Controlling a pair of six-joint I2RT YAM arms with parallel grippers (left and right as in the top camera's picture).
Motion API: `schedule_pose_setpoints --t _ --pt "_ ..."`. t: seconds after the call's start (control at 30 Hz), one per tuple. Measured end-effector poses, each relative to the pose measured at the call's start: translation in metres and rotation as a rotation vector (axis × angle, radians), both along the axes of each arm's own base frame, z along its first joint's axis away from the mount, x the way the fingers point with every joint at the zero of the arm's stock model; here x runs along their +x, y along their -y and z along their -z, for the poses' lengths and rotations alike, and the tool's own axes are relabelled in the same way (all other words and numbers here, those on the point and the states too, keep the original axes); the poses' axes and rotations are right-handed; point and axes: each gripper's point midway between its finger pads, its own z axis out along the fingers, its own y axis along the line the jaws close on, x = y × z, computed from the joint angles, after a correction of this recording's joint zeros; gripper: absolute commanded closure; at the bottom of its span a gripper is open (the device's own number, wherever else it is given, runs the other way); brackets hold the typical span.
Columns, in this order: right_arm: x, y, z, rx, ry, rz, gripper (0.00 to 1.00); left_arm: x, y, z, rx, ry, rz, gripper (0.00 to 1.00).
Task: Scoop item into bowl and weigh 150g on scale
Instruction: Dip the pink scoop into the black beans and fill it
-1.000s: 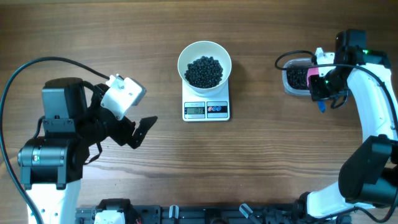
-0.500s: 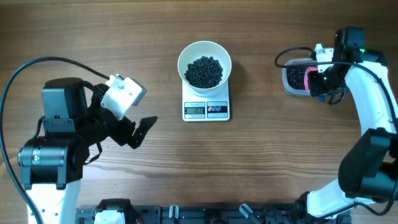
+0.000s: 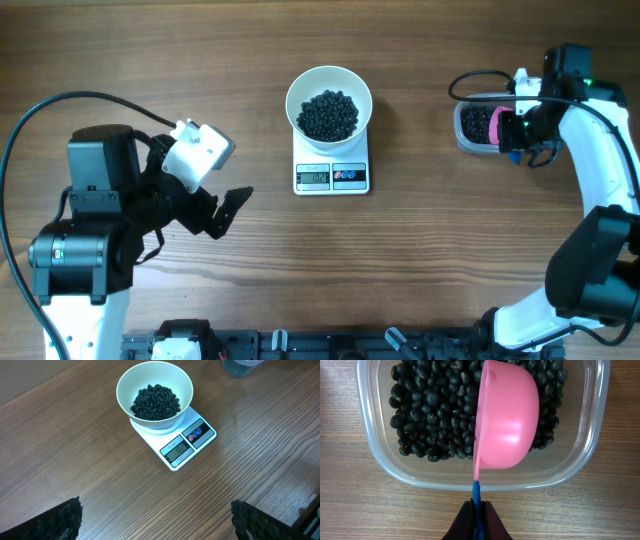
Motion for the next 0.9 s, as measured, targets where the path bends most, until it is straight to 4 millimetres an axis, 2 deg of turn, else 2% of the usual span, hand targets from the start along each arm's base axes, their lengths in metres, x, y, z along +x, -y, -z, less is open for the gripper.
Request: schedule_pose_setpoints --t 0.17,0.47,0.57,0.67,0.8,0.9 --pt "-0.005 0.004 -0.017 -0.027 -0.028 -0.036 0.96 0.000 0.000 0.000 0.000 0.000 0.000 0.00" --pt "-0.003 0.024 -0.022 -0.182 -0.041 -0.063 0.96 0.000 0.000 0.000 0.000 0.000 0.000 0.00" --pt "0.002 0.021 -0.024 -0.235 -0.035 -0.101 0.96 0.000 0.000 0.000 0.000 0.000 0.000 0.00" --pt "0.005 0.018 -0.021 -0.268 -0.048 -0.122 0.96 0.000 0.000 0.000 0.000 0.000 0.000 0.00" --pt "0.008 0.013 -0.003 -0.326 -0.105 -0.158 0.96 0.000 0.000 0.000 0.000 0.000 0.000 0.00" --pt "0.012 0.012 -0.006 -0.396 -0.104 -0.177 0.96 0.000 0.000 0.000 0.000 0.000 0.000 0.00"
